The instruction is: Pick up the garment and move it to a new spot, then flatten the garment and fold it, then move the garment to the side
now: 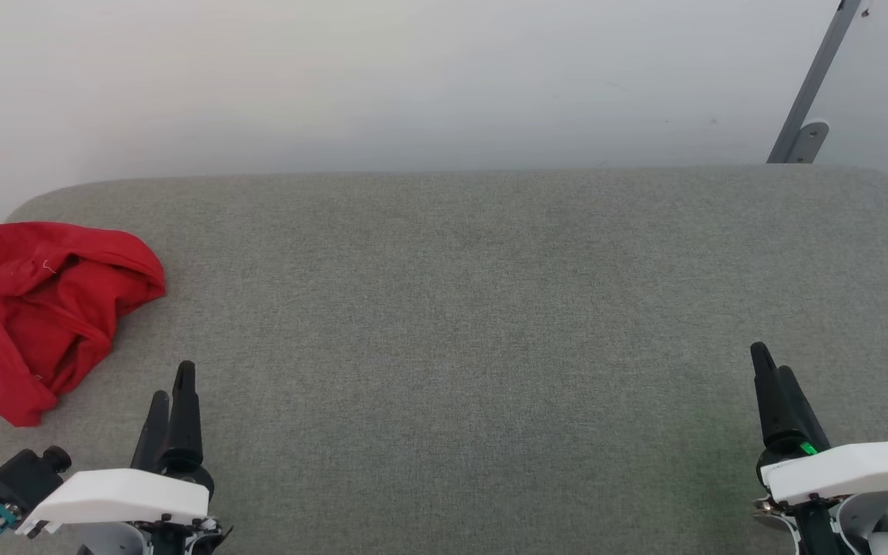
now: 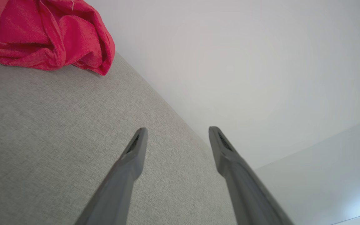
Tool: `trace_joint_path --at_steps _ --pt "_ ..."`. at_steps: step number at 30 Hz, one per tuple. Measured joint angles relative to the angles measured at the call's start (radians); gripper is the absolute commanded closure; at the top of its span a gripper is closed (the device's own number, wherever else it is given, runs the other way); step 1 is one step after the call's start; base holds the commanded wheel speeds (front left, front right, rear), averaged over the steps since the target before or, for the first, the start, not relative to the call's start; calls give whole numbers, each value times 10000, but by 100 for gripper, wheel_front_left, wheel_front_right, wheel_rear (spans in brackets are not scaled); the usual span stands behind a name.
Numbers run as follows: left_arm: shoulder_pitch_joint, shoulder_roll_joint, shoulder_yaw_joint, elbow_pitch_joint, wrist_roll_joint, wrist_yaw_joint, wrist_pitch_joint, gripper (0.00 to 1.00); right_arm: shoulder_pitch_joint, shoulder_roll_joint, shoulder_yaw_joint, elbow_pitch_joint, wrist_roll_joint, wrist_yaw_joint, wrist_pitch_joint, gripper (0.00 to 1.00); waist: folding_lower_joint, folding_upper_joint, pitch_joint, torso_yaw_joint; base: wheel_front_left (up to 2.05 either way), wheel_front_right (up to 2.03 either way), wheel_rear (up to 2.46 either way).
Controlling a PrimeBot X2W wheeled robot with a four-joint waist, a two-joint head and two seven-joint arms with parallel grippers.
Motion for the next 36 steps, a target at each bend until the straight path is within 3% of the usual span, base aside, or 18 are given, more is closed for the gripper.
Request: trace_joint_path --at_steps 15,36 --pt "233 -171 397 -194 2063 -468 -470 0 -41 -107 -144 -199 -2194 0 -481 0 0 0 -10 -19 0 0 0" --pt "435 -270 451 -418 4416 -890 -1028 0 14 -318 -98 -520 -4220 2 -1030 0 0 0 -28 -58 0 0 0"
